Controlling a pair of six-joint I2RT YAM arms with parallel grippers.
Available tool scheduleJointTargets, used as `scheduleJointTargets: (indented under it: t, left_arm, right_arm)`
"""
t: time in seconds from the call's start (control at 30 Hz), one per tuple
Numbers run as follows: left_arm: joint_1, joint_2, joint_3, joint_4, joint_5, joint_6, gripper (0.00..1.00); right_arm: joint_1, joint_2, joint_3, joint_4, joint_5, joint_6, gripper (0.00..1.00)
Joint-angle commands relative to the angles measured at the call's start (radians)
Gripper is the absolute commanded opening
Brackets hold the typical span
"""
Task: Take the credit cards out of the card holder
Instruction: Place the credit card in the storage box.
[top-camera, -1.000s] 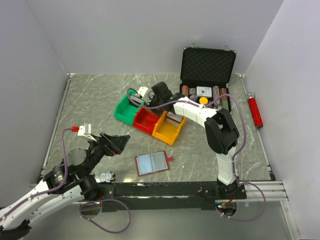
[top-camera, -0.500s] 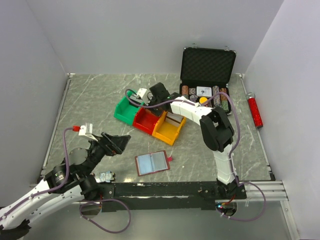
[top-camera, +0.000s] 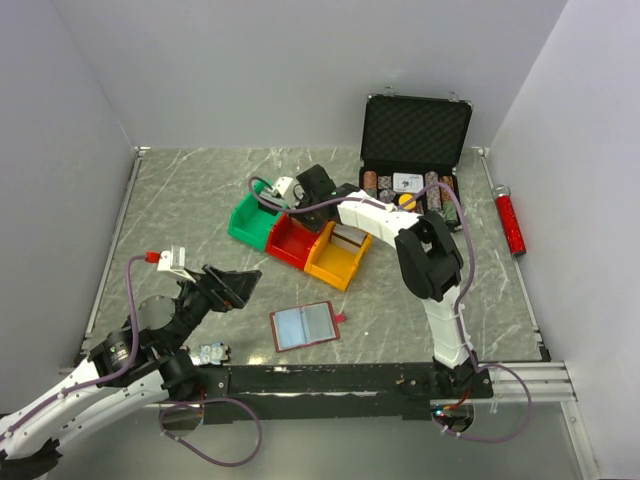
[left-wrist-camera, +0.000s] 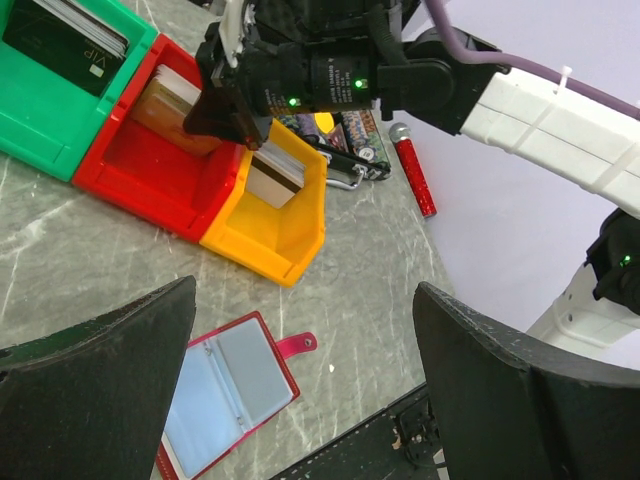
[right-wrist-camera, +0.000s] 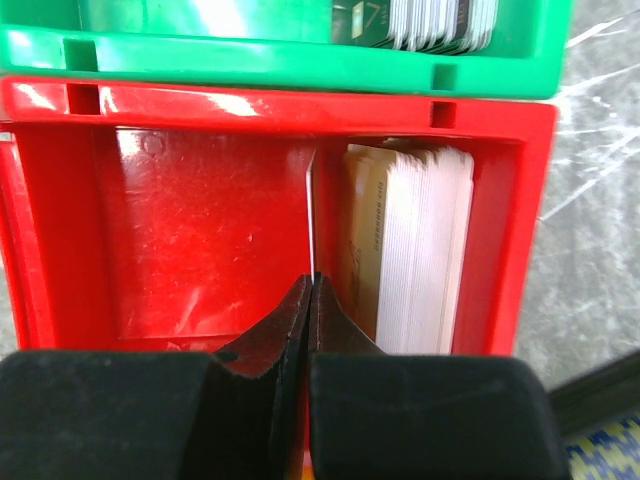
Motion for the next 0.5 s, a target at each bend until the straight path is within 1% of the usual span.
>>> scheduleJointTargets:
  t: [0.0,0.3,0.47]
  left_arm:
    - [-0.001,0.01,0.003,0.015,0.0,0.008,0.94]
    - [0.001,0.004,-0.001,0.011,0.0,0.004,0.95]
    - [-0.001,0.005,-0.001,0.014,0.003,0.005,0.95]
  right_arm:
    - [0.004,0.017,0.037,-0.038,0.015,0.01,0.0]
    - [0.004,0.025,0.037,-0.036,0.035,0.027,0.0]
    - [0.006,0.019,0.04,-0.035,0.047,0.036,0.07]
